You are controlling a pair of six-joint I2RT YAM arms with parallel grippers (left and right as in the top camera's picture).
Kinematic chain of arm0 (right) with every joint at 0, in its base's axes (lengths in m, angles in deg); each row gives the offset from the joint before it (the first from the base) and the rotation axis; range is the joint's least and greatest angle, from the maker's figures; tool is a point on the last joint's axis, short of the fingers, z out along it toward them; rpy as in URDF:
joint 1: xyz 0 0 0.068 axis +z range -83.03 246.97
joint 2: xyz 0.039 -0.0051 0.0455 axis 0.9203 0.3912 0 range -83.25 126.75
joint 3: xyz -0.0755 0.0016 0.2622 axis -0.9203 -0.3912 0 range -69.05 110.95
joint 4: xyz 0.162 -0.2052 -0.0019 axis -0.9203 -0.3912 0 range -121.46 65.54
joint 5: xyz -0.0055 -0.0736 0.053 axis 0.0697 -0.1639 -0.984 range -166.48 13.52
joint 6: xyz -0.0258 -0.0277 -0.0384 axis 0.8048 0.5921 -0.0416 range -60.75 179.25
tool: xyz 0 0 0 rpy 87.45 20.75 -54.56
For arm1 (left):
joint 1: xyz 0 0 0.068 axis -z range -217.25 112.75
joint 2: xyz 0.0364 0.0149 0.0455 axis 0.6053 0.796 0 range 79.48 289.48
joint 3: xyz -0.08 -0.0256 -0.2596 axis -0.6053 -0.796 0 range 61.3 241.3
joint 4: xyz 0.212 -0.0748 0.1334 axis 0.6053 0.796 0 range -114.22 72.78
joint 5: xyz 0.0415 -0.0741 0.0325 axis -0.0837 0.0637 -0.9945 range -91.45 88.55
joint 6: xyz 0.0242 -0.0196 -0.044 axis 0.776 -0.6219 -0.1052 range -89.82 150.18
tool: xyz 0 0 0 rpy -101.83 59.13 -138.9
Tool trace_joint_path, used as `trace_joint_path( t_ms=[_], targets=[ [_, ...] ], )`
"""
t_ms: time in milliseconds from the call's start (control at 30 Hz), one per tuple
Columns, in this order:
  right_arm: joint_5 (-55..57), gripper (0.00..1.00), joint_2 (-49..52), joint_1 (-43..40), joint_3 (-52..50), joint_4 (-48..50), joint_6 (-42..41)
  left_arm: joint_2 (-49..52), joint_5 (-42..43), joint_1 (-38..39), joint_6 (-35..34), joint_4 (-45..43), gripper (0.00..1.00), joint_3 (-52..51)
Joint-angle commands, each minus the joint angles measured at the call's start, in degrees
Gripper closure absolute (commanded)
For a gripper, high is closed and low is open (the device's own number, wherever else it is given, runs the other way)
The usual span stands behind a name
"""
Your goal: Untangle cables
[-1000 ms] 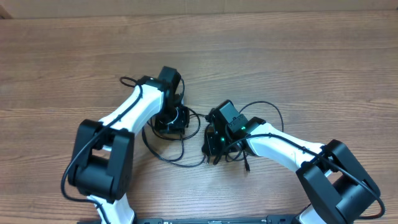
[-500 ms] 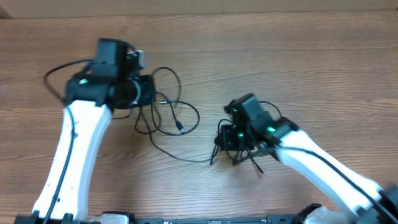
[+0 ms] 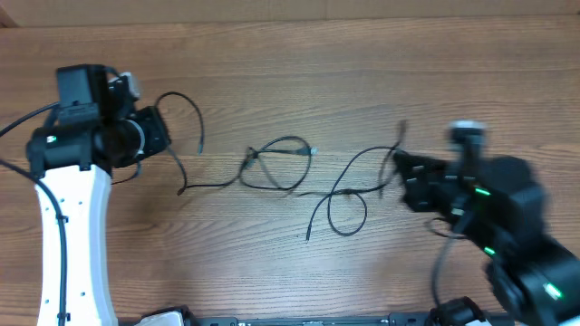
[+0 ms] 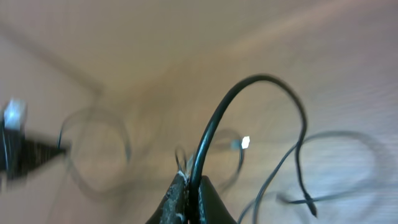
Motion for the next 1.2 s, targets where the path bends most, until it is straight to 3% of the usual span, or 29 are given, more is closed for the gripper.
trace_joint_path(
  t_ms=[0, 233, 400, 533, 833, 1167],
  targets=[
    [5.3, 0.96, -1.9, -6.3, 5.0, -1.7, 0.5, -0.7, -3.6, -5.0, 1.3, 0.1, 0.96, 0.6],
    [5.4, 0.96, -1.5, -17.5, 6.8, -3.2, 1.5, -0.6, -14.3, -17.3, 1.3, 0.4, 0.95, 0.6],
    [5.4, 0.96, -0.2, -22.8, 6.8, -4.0, 1.5, 0.4, -9.7, -26.4, 0.9, 0.7, 0.96, 0.6],
    [4.4, 0.96, 1.3, -24.4, 6.8, -4.4, 1.5, 1.4, -8.4, -29.1, 0.9, 1.6, 0.96, 0.6],
    [-8.8, 0.96, 4.2, -24.5, 6.8, 0.1, 2.0, 1.7, 1.7, -23.0, 7.0, 0.9, 0.96, 0.6],
    [-24.3, 0.96, 4.2, -24.5, 9.9, 14.0, -2.0, 1.8, 3.7, -5.4, 13.4, 1.2, 0.96, 0.6]
  ],
)
